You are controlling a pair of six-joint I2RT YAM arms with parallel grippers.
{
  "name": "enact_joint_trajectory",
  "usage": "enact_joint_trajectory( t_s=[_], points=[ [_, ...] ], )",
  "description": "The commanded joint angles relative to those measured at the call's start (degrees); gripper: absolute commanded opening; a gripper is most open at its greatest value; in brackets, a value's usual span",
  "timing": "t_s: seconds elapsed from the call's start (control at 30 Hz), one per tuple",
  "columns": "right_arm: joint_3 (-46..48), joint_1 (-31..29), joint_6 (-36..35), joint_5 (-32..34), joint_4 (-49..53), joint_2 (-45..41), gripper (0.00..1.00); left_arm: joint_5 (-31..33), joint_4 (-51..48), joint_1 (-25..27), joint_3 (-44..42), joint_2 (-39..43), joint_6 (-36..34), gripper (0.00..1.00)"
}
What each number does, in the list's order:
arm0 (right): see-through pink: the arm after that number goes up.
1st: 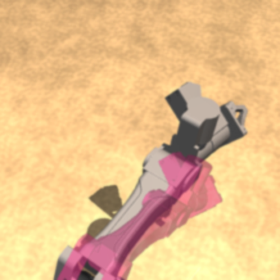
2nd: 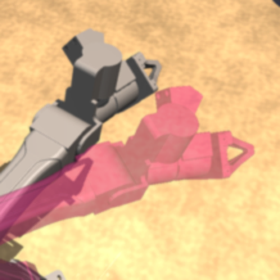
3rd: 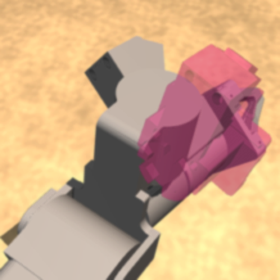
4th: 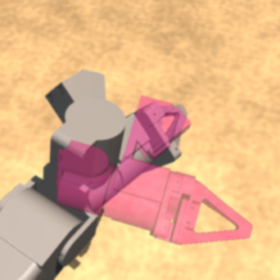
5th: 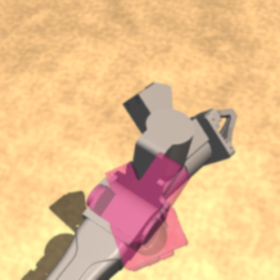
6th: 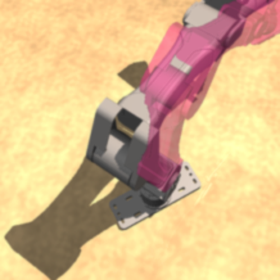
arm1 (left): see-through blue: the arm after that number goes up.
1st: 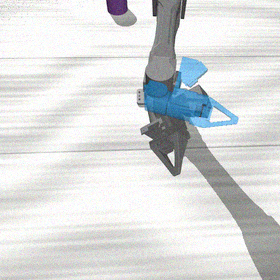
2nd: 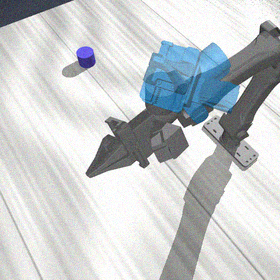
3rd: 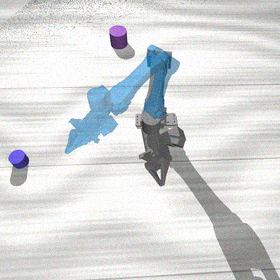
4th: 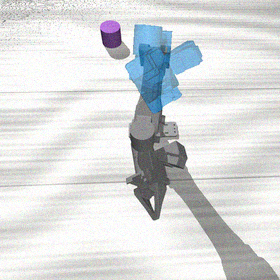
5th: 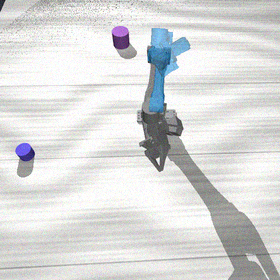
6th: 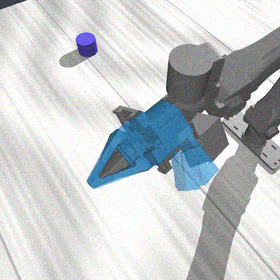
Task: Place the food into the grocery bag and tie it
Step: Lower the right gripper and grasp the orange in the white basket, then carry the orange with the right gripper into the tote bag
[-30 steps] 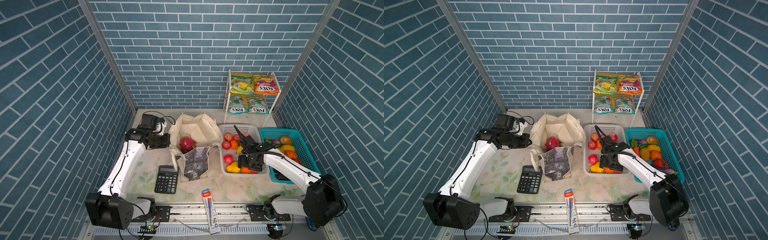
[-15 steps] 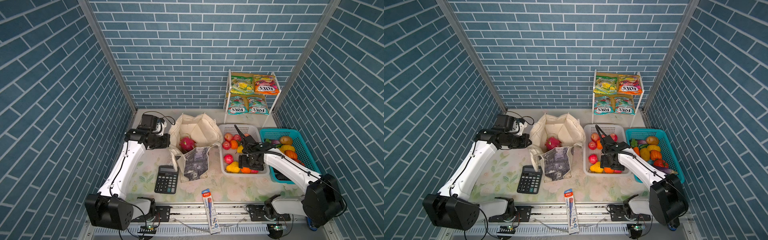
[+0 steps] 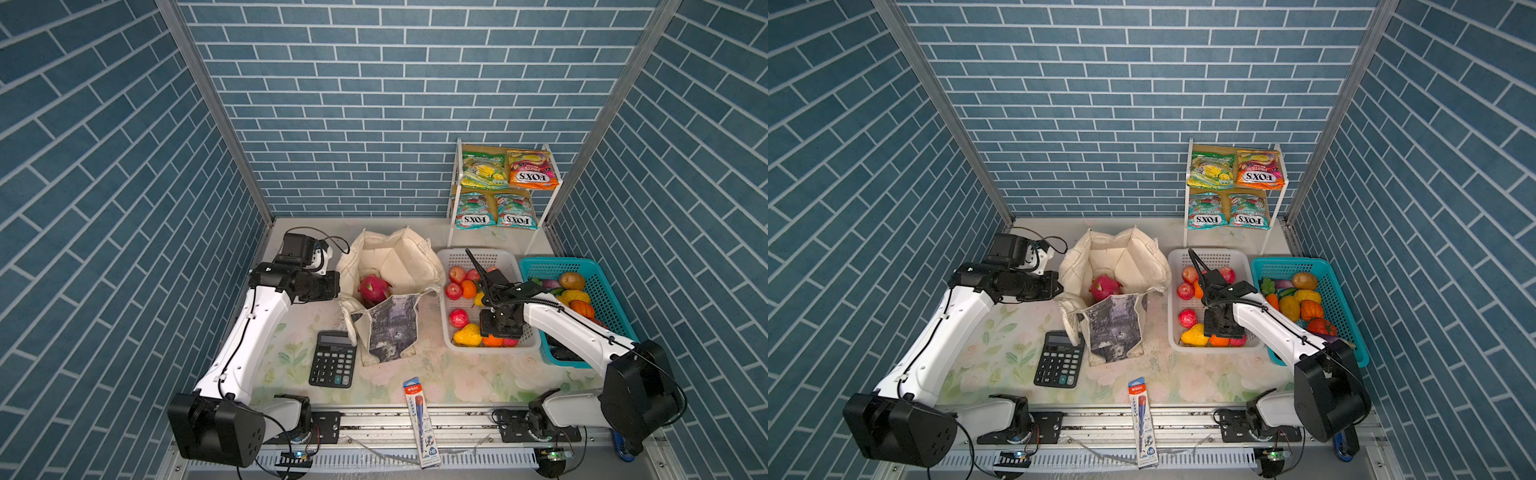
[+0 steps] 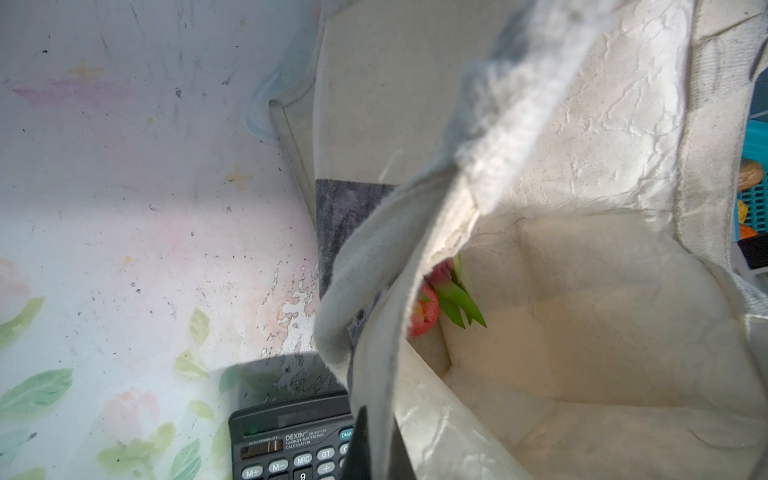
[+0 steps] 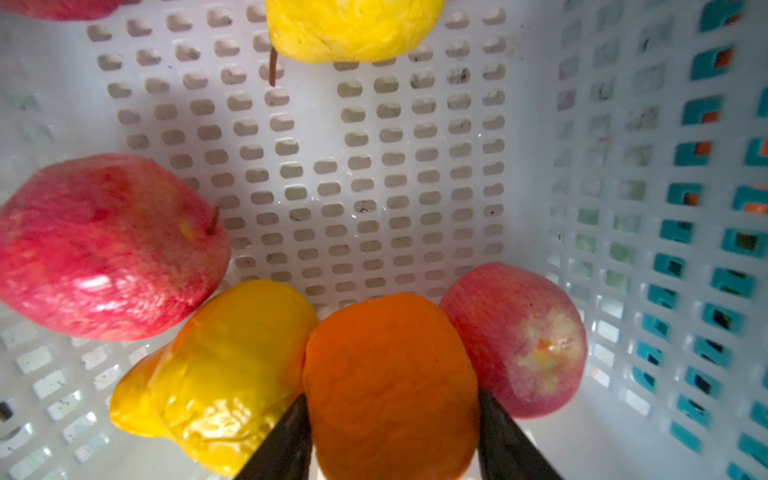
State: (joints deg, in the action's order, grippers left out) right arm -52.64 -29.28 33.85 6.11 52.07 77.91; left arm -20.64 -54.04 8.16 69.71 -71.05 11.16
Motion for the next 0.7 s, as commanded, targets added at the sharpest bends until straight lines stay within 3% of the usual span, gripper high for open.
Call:
enact_joint_trajectory(
  t_s=[0.0, 0.27, 0.53, 0.67],
  points=[
    [0.54, 0.34, 0.25, 0.35, 1.63, -0.29, 0.53, -0.37, -0.98, 0.28, -0.46, 0.73, 0.11, 0.0],
    [-3.79, 0.3, 0.21, 1.1, 5.94, -3.59, 0.49, -0.19, -0.63, 0.27, -1.07, 0.78, 0.18, 0.0],
    [-13.92, 0.28, -1.13, 2.35, 11.14, -11.57, 0.49, -0.63, -0.19, 0.32, -1.25, 0.21, 0.11, 0.0],
    [-20.21, 0.15, -2.44, -1.17, 9.1, -14.31, 0.46, -0.85, 0.16, 0.28, -1.25, 0.04, 0.18, 0.0]
  ],
)
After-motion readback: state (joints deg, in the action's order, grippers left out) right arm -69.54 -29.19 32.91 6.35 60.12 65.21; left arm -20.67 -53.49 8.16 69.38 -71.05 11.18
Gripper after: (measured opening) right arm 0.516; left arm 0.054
